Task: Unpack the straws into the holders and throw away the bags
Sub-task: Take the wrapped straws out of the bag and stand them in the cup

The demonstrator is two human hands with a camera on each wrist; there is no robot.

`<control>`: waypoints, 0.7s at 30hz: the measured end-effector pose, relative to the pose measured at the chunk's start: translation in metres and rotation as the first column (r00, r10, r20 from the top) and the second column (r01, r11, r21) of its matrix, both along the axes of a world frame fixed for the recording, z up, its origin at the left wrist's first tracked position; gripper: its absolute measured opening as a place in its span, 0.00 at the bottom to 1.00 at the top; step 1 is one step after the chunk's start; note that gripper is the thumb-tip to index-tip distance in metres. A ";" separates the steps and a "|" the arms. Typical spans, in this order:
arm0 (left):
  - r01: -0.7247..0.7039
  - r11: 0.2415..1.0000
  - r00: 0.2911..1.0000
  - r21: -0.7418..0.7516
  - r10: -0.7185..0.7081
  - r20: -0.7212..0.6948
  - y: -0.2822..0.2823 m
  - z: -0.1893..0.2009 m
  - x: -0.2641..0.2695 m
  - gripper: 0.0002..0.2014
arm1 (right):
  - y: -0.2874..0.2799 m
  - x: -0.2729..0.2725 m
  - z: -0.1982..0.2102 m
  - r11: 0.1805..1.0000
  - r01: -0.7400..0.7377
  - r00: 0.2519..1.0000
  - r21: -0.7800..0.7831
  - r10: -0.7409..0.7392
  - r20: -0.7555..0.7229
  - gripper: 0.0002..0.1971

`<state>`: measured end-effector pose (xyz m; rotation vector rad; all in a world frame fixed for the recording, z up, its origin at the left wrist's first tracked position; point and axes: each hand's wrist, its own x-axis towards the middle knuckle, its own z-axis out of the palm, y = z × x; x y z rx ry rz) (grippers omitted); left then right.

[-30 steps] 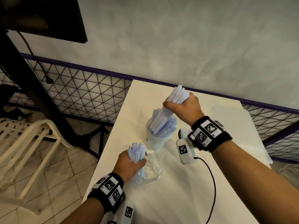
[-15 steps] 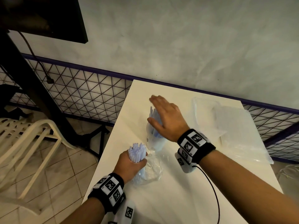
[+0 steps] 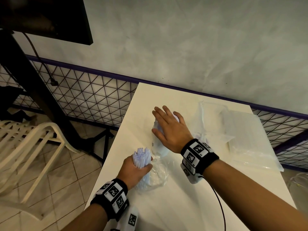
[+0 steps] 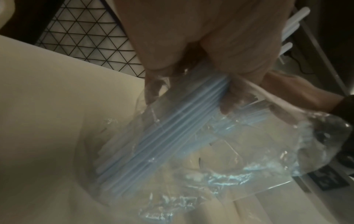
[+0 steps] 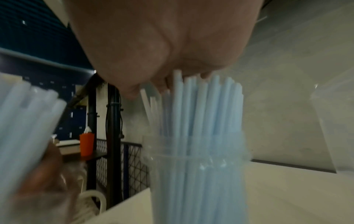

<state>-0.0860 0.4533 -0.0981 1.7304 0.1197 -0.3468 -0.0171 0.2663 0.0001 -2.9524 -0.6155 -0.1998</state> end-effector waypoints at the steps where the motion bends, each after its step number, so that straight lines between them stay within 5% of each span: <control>1: 0.005 1.000 1.000 0.000 -0.005 0.004 0.001 -0.001 0.000 0.24 | 0.001 -0.002 0.005 0.999 -0.007 0.999 0.043 0.005 0.043 0.30; 5: 0.007 1.000 1.000 0.006 -0.008 0.010 0.001 -0.002 0.001 0.21 | 0.009 -0.021 0.020 0.986 -0.128 0.986 0.105 0.115 0.120 0.28; 8: 0.007 1.000 1.000 0.006 -0.007 0.026 0.001 0.000 0.001 0.17 | 0.011 -0.040 0.020 0.940 -0.200 0.976 0.276 0.216 -0.030 0.28; 11: 0.025 0.999 0.998 -0.038 -0.023 0.050 0.003 0.002 0.001 0.19 | 0.009 -0.057 0.009 0.835 0.028 0.916 0.550 0.199 -0.348 0.32; 13: 0.077 0.996 0.994 -0.050 -0.073 0.081 0.004 0.004 0.000 0.23 | 0.009 -0.061 -0.001 0.800 0.160 0.867 0.578 0.167 -0.470 0.34; 16: 0.131 0.989 0.988 -0.062 -0.125 0.096 0.003 0.011 -0.001 0.25 | 0.009 -0.064 -0.019 0.766 0.257 0.818 0.589 0.152 -0.555 0.33; 21: 0.169 0.983 0.981 -0.074 -0.160 0.113 0.006 0.015 -0.002 0.21 | 0.007 -0.068 -0.037 0.554 0.387 0.780 0.737 0.230 -0.582 0.23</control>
